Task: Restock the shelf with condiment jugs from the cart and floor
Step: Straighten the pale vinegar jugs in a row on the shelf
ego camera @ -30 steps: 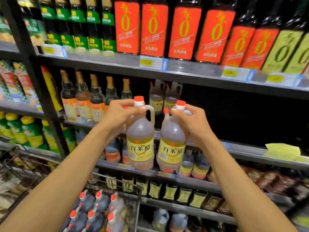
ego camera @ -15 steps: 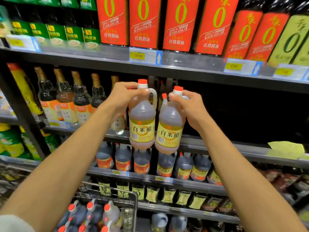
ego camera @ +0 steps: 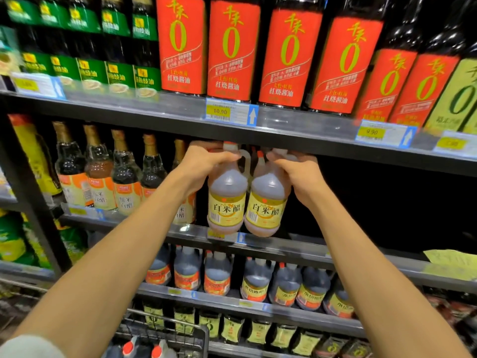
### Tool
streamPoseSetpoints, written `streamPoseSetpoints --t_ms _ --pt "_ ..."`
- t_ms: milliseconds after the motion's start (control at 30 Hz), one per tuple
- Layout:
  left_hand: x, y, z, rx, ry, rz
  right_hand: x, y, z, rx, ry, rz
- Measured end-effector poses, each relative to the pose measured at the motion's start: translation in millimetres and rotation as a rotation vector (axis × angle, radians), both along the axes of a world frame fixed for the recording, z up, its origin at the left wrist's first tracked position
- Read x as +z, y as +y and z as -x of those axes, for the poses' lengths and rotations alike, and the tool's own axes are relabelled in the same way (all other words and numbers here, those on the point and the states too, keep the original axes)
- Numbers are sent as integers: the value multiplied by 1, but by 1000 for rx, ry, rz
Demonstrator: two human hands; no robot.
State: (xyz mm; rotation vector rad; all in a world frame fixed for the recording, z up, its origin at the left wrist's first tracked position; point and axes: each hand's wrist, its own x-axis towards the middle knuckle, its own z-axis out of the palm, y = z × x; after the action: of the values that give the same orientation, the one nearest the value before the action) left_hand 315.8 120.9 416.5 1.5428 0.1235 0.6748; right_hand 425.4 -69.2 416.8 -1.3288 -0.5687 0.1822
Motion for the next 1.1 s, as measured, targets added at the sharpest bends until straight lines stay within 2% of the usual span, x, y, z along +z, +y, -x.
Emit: streamPoseSetpoints --t_ms 367,533,667,967,1100 --pt "-10 0 -19 -34 -96 17 -21 4 -15 66 41 -24" --pt "-22 6 -26 -49 -31 6 -24 7 -18 96 -37 -45" --pt "-37 13 -28 -43 54 -12 -37 9 -22 135 -59 20" --pt "-43 16 -29 -90 48 36 -53 14 -30 111 -71 78" --pt "-56 15 -28 -19 100 32 -62 8 -26 74 -70 117"
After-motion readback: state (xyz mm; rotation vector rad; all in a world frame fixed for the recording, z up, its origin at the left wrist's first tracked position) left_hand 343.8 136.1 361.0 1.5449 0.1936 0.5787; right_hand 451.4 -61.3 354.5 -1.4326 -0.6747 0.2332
